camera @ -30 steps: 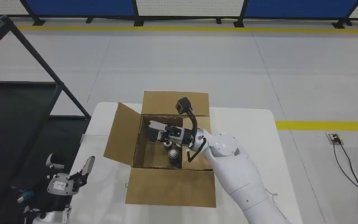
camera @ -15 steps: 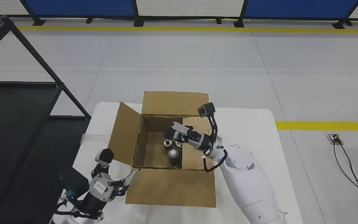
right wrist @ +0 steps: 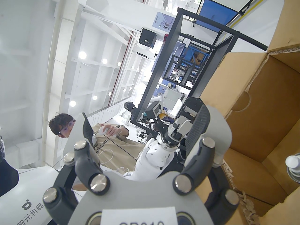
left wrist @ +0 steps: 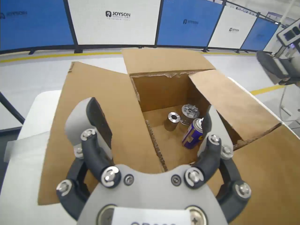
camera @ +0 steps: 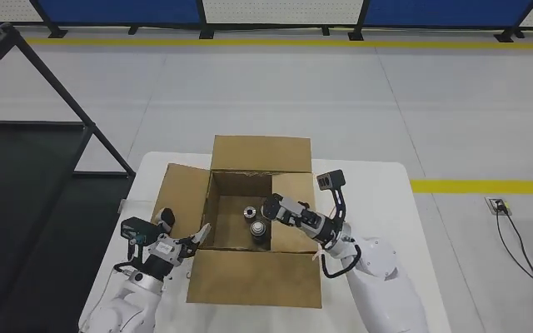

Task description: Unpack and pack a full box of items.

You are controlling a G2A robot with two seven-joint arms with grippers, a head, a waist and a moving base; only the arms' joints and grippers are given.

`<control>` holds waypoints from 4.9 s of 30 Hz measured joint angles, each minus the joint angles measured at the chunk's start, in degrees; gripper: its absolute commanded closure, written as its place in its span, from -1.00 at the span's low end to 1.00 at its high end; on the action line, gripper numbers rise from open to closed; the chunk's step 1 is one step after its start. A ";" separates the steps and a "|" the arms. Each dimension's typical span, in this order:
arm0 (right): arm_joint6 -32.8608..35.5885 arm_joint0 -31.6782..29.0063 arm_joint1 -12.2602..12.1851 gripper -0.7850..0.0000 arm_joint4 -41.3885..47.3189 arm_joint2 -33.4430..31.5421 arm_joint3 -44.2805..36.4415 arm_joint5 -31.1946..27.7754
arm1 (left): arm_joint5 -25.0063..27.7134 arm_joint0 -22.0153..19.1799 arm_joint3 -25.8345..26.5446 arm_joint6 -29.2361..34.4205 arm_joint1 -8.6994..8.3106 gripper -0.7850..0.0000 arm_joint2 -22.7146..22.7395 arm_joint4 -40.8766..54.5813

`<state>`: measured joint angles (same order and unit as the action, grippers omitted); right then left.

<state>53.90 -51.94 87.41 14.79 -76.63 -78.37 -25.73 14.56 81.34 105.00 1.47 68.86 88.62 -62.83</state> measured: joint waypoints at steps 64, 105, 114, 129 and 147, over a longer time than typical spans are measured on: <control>0.58 -10.75 -6.28 -1.00 0.70 -0.88 -10.38 -4.44 | 1.15 -26.63 -11.66 39.13 0.73 -1.00 -11.80 23.47; 1.74 -2.41 -8.26 -1.00 3.11 4.53 -5.24 -2.13 | 0.51 -18.62 -2.54 30.81 -2.37 -1.00 -0.18 7.28; -0.03 -5.05 -8.90 -1.00 2.37 4.12 -7.17 -3.29 | 0.67 -19.51 7.19 35.23 -1.99 -1.00 -6.96 10.75; -3.25 -15.09 -10.64 -1.00 1.66 -0.03 -14.38 -8.05 | 4.39 -29.05 -2.20 36.96 -0.76 -1.00 -17.73 20.87; -4.97 -20.79 -11.60 -1.00 -0.42 -1.99 -17.39 -8.66 | 11.88 -36.19 -19.45 40.97 -0.68 -1.00 -18.55 30.21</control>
<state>48.93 -72.73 75.80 14.37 -78.62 -95.77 -34.39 26.44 45.15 85.55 42.44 68.18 70.07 -32.62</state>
